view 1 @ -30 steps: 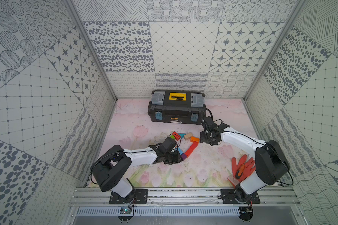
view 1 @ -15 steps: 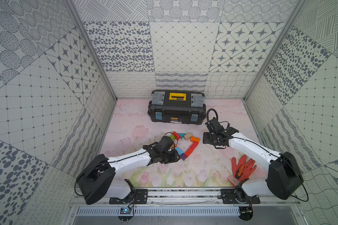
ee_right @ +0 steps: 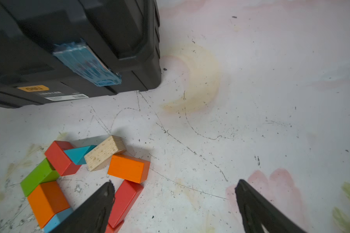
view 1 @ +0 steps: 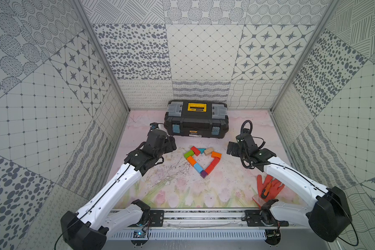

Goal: Assemble a heart with building blocks
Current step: Adjust the building block at the center of the board.

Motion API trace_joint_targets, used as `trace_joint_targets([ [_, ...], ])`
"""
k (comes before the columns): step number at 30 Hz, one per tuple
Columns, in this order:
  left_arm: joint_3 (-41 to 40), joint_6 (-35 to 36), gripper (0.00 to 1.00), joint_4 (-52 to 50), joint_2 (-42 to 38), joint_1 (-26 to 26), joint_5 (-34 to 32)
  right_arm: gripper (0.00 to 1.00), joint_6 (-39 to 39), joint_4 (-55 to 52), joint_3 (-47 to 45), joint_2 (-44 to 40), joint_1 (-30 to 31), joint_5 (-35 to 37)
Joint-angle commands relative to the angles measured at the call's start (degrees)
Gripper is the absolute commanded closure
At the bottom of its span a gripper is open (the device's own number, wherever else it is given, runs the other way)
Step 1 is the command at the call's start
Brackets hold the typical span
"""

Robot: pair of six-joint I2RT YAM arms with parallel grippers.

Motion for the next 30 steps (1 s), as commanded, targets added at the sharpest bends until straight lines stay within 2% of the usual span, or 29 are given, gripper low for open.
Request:
trace_joint_targets([
  [1, 0.35, 6.77, 0.17, -5.00, 1.14, 4.94, -7.69, 0.04, -4.52, 4.28, 1.40, 5.77, 0.44, -7.20],
  [3, -1.21, 5.72, 0.22, -5.08, 1.47, 7.19, -0.37, 0.04, -6.71, 3.24, 3.37, 9.50, 3.13, -7.24],
  [7, -3.38, 3.48, 0.27, -6.95, 2.24, 9.85, 7.79, 0.02, -12.41, -0.59, 9.64, 18.83, 11.85, 0.76],
  [10, -4.86, 3.27, 0.28, -7.35, 1.23, 10.91, 11.22, 0.02, -13.99, -5.05, 15.04, 25.64, 15.66, 8.79],
  [14, -5.50, 3.80, 0.27, -8.38, -0.62, 11.27, 11.88, 0.02, -11.31, -7.07, 17.75, 27.62, 15.10, 13.38],
  [16, -5.63, 4.11, 0.28, -8.84, -0.99, 11.37, 12.31, 0.02, -10.25, -6.09, 17.11, 26.27, 13.87, 10.50],
  [23, -7.52, 4.36, 0.29, -8.02, -1.56, 11.73, 14.46, 0.02, -2.17, 2.53, 10.48, 21.48, 7.80, -10.99],
  [30, -7.78, 5.07, 0.30, -7.73, -1.71, 11.80, 15.10, 0.02, 1.74, 4.07, 9.74, 23.26, 7.08, -14.06],
])
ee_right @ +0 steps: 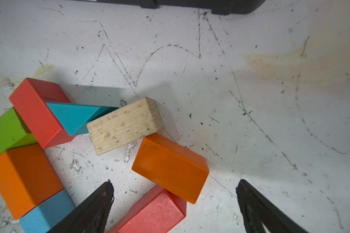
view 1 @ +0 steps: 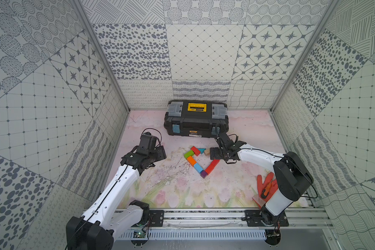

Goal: Assemble a heart with building blocks
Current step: Adjust the building block at the center of the board.

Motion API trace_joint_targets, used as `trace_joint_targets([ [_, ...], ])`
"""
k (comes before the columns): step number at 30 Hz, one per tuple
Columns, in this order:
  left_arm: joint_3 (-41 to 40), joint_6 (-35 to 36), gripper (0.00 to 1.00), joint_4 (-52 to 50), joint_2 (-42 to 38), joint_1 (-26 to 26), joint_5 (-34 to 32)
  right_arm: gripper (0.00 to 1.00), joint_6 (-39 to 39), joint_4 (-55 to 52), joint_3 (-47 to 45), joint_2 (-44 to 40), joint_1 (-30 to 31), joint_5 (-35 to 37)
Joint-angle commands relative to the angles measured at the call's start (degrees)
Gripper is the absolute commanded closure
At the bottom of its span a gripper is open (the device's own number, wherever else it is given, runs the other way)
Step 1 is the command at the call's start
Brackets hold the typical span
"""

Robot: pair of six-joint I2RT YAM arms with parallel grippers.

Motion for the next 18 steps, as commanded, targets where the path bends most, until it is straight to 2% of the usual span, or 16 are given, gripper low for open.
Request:
trace_joint_targets([
  [1, -0.41, 1.95, 0.30, -0.99, -0.43, 0.42, 2.42, 0.02, 3.48, 3.65, -0.39, 0.88, 0.26, -3.97],
  [18, -0.65, 2.23, 0.31, -0.71, -0.74, 0.58, 2.84, 0.02, 5.14, 5.31, -0.48, 2.65, 0.95, -6.60],
])
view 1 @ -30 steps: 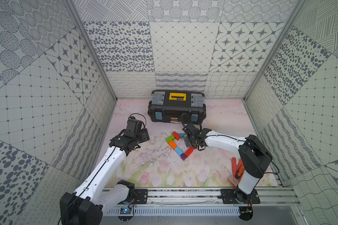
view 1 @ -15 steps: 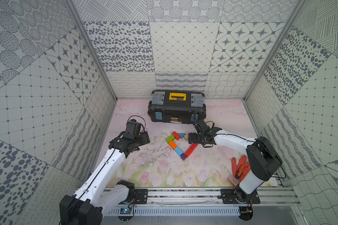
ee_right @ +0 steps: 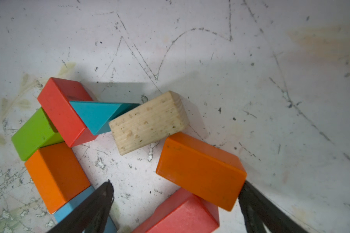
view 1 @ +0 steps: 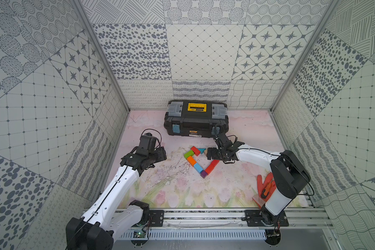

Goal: Assemble a heart with building blocks
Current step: Adjust the building block at the center of the board.

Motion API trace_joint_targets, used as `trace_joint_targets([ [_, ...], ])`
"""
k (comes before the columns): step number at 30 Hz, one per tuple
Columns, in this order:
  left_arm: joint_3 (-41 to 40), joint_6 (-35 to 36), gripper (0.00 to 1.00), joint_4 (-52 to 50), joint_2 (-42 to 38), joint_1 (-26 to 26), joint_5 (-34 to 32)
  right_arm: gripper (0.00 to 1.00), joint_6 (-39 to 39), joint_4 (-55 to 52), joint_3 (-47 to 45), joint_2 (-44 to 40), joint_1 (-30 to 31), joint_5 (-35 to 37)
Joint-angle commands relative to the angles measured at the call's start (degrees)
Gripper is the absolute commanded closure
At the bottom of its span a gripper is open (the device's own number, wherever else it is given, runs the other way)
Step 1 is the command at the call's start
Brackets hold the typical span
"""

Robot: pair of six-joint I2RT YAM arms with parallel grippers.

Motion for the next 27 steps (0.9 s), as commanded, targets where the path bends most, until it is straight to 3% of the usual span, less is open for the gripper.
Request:
trace_joint_targets([
  [1, -0.06, 1.16, 0.31, -0.73, -0.22, 0.36, 0.78, 0.02, 1.45, 2.48, -0.38, 0.73, 0.55, -0.89],
  [15, 0.03, 1.43, 0.31, -0.60, 0.23, 0.66, 1.38, 0.02, 2.47, 3.34, -1.54, 0.62, 1.10, -2.06],
  [27, 0.27, 1.37, 0.31, 0.31, 1.23, 0.82, 3.00, 0.02, -1.47, -2.77, -3.63, -11.28, 1.57, 8.69],
])
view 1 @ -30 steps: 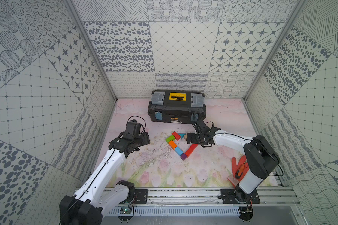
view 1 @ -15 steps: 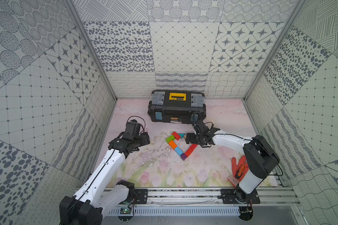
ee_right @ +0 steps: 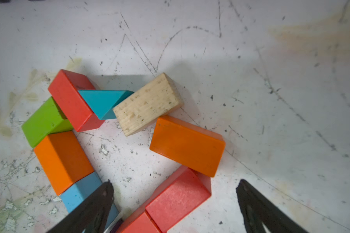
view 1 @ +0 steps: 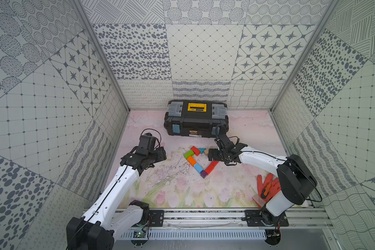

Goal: Assemble a heart with building blocks
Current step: Adjust the building block at the center of the board.

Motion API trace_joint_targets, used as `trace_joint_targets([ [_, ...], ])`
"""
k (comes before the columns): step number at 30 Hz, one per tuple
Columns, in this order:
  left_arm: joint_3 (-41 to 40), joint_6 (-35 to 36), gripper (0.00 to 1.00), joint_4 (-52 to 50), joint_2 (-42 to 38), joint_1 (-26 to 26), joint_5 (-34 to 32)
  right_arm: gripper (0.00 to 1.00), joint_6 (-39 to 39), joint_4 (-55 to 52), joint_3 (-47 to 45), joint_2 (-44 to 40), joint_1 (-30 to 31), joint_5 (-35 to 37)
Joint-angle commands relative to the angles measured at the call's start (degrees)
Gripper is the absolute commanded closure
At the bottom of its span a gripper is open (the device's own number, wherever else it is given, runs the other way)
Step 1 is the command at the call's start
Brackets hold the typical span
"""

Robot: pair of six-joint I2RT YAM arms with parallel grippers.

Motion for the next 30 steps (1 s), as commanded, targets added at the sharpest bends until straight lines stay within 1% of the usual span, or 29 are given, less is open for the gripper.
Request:
trace_joint_targets([
  [1, 0.50, 1.03, 0.31, 0.49, 0.75, 0.23, 2.27, 0.02, -2.18, -0.25, -2.52, -6.27, 0.49, 5.64],
  [4, 1.11, 1.19, 0.30, 0.78, 0.80, 0.24, 2.92, 0.02, -3.66, 1.05, -6.67, -12.84, 0.03, 10.00],
  [6, 1.47, 1.33, 0.29, 1.03, 0.80, 0.24, 3.01, 0.02, -4.59, 1.46, -7.94, -14.52, -1.36, 9.27],
  [7, 1.67, 1.46, 0.29, 1.13, 0.90, 0.24, 2.99, 0.02, -5.29, 0.91, -7.61, -13.96, -2.58, 7.43],
  [9, 2.00, 1.53, 0.29, 1.22, 1.48, 0.23, 2.80, 0.03, -7.52, -0.75, -6.04, -11.59, -3.80, 4.78],
  [11, 2.15, 1.53, 0.30, 1.33, 1.83, 0.26, 2.84, 0.02, -11.02, -0.28, -5.11, -10.08, -3.81, 2.72],
  [14, 1.65, 1.36, 0.30, 1.49, 1.47, 0.22, 3.27, 0.02, -18.47, -0.30, -2.78, -6.56, -3.60, -3.97],
  [17, 1.09, 1.55, 0.30, 1.29, 1.22, 0.22, 3.03, 0.02, -24.25, -5.50, 2.53, -0.39, -2.80, -2.65],
  [21, 1.04, 1.53, 0.30, 1.18, 1.24, 0.30, 3.05, 0.02, -28.71, -9.55, 7.46, 5.70, -2.67, -1.69],
  [26, 1.18, 1.79, 0.30, 1.17, 1.37, 0.27, 2.99, 0.03, -31.45, -10.82, 11.61, 9.65, -1.52, -0.48],
  [29, 1.04, 1.91, 0.30, 1.38, 1.40, 0.22, 3.01, 0.05, -31.52, -10.93, 13.11, 11.75, -1.52, -0.19],
  [30, 1.00, 1.81, 0.30, 1.37, 1.33, 0.30, 2.94, 0.07, -31.41, -10.93, 13.50, 12.41, -1.51, -0.16],
])
